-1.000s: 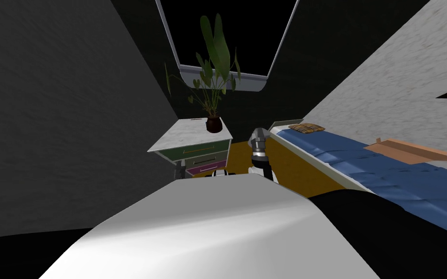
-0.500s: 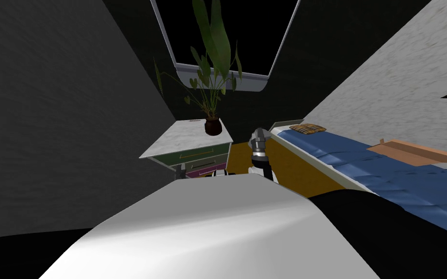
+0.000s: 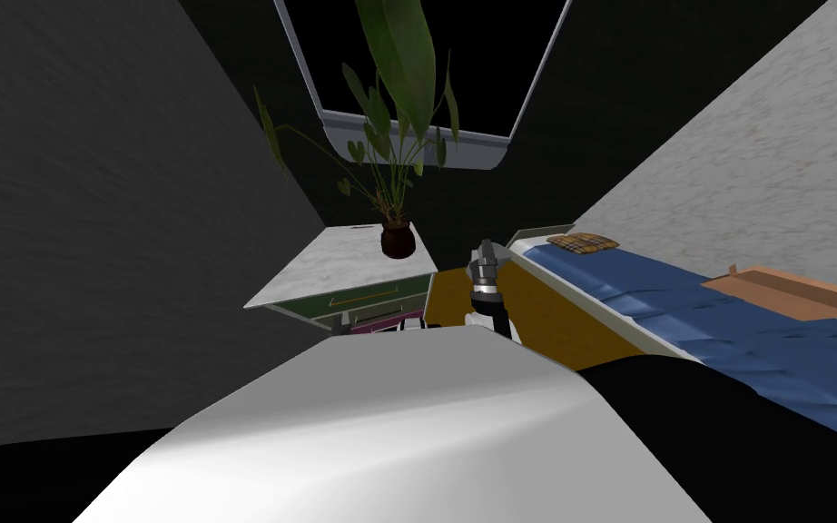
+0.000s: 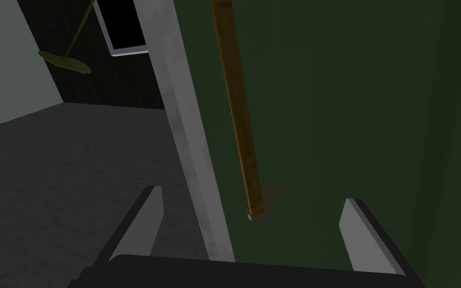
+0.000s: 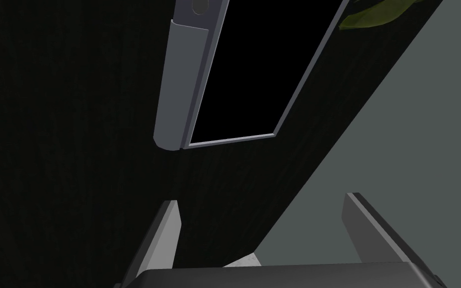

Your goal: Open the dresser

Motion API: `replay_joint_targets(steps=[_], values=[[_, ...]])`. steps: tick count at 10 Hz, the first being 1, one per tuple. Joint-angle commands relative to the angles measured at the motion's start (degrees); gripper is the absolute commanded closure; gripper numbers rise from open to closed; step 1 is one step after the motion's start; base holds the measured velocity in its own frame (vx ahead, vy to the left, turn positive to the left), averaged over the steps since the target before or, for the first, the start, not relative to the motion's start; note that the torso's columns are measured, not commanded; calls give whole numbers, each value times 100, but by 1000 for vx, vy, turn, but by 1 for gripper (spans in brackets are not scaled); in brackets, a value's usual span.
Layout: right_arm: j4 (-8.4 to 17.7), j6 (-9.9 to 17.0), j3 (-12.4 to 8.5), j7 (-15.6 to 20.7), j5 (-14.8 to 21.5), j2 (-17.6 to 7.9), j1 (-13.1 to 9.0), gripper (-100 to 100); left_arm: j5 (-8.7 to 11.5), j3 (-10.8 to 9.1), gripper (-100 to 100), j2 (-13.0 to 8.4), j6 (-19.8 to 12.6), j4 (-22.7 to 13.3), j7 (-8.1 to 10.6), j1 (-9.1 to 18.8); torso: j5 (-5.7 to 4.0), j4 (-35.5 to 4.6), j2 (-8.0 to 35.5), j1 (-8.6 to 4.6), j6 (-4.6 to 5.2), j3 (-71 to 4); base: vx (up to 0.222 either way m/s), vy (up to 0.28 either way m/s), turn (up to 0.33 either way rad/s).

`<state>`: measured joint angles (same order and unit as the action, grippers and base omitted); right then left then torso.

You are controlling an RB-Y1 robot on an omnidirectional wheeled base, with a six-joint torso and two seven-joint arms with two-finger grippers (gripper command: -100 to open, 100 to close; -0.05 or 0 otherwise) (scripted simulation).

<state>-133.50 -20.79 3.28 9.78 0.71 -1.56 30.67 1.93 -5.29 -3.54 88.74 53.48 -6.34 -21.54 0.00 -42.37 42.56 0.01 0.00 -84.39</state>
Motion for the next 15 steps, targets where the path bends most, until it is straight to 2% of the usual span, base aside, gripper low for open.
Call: replay_joint_targets(steps=[1, 8, 9, 10, 15], values=[[0, 0, 0, 0, 0, 0, 0, 0, 27, -32, -100, -53, -156, 107, 46, 55, 1, 3, -11, 5, 1, -7, -11, -21, 15], [0, 0, 0, 0, 0, 0, 0, 0, 123, -150, -100, -299, -889, 608, 213, 267, -1, 8, -26, -5, 0, -17, -20, -36, 12], [0, 0, 0, 0, 0, 0, 0, 0, 110, -133, -100, -271, -852, 642, 193, 212, 0, 8, -27, -1, -1, -17, -8, -14, 2], [0, 0, 0, 0, 0, 0, 0, 0, 99, -120, 100, -237, -706, 483, 171, 214, 2, 9, -31, 6, 0, -20, 9, 19, -16], [0, 0, -1, 0, 0, -1, 0, 0, 27, -32, 100, -53, -156, 107, 46, 55, 0, 7, -25, -1, 0, -16, 23, 40, -13]])
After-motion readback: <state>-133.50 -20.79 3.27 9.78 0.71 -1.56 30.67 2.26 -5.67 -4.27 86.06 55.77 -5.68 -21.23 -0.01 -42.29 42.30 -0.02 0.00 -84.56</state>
